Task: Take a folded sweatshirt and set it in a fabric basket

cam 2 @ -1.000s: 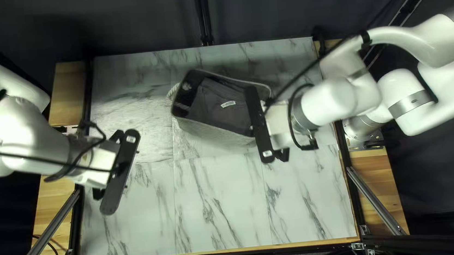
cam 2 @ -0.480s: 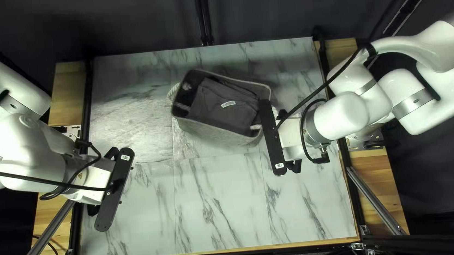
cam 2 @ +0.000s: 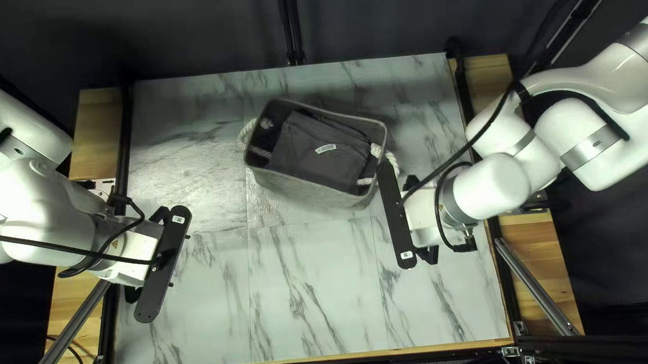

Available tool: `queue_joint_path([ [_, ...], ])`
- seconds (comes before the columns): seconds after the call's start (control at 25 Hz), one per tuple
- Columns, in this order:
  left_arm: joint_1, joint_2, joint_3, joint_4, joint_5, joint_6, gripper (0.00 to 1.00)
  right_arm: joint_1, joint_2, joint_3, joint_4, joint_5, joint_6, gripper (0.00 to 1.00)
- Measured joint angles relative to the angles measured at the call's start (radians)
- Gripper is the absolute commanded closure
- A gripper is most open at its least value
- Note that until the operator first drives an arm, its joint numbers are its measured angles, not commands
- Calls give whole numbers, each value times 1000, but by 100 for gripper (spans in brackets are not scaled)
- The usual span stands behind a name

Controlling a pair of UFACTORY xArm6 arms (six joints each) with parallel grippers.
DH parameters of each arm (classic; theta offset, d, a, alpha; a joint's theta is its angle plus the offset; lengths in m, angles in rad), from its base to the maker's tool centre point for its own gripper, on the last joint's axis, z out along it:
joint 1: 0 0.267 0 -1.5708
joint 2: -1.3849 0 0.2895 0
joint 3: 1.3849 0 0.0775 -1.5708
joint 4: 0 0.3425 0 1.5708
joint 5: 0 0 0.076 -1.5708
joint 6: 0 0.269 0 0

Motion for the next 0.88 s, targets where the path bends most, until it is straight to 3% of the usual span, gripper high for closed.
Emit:
queue_joint_path([
  [0.88,5,-8,7,-6,-8,15,0,-2,-1,-7,15,1,-22,0],
])
